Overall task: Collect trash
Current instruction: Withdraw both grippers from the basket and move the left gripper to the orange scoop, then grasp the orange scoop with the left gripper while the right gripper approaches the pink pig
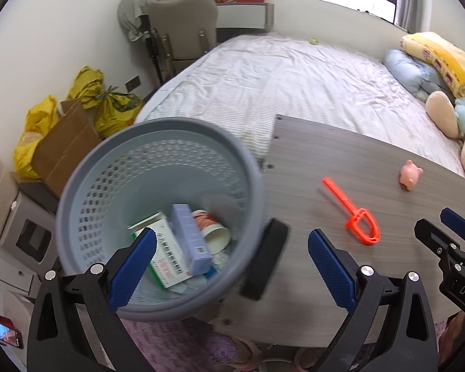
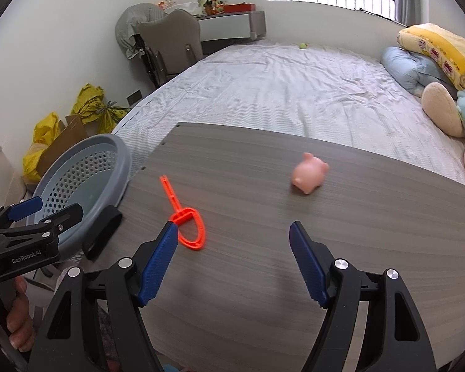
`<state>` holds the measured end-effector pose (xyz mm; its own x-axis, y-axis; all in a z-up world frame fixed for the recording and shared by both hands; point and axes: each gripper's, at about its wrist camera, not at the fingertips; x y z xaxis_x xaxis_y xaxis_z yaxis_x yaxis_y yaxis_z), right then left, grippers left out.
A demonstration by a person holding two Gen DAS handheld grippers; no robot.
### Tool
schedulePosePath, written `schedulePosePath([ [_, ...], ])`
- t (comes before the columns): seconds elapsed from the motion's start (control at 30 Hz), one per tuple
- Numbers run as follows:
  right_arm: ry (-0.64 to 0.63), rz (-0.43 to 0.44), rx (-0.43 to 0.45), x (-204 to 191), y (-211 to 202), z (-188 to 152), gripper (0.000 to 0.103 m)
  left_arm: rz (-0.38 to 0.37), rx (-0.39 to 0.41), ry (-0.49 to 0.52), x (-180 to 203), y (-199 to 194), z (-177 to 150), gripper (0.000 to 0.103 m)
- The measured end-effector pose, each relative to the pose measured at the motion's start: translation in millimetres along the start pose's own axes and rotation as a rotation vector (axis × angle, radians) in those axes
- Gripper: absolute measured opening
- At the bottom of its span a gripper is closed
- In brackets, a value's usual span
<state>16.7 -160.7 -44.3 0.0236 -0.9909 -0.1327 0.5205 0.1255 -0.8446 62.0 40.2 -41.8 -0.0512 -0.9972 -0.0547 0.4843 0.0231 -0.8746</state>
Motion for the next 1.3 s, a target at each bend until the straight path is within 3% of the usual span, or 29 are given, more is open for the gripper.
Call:
schedulePosePath([
  [0.5, 0.121, -0.029, 0.013, 76, -6, -5, 0.071, -0.056, -0.101, 0.024, 86, 40, 10, 0.096],
  [0.97, 0.19, -0.006, 0.005, 106, 8, -10, 0.071, -0.066, -0.15, 0.028, 116, 67, 6, 0.095],
  [1.1, 0.202, -0.006, 0.007, 109, 8, -12, 0.071, -0.076, -0.123, 0.047, 118, 66, 4, 0.079],
  [1.17, 0.208, -0.006, 0.008, 108, 8, -13, 0.071, -0.085, -0.109, 0.06, 120, 63, 5, 0.067],
  [1.23, 0.212, -0.003, 0.008, 109, 8, -12, 0.071, -0.095, -0.104, 0.071, 120, 61, 5, 0.047],
  [1.3, 0.214, 0.002, 0.009, 110, 9, -11, 0.071, -0.106, -0.105, 0.078, 119, 59, 6, 0.037],
])
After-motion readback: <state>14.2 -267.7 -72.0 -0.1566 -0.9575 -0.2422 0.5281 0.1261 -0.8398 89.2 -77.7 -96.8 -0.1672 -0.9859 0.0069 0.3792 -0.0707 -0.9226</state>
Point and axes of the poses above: each gripper's, at about its wrist camera, not at the fingertips, and y roughly the way its jaws point, x to its right, z to its top, and after that the axes turned 8 degrees about -x, right-handed
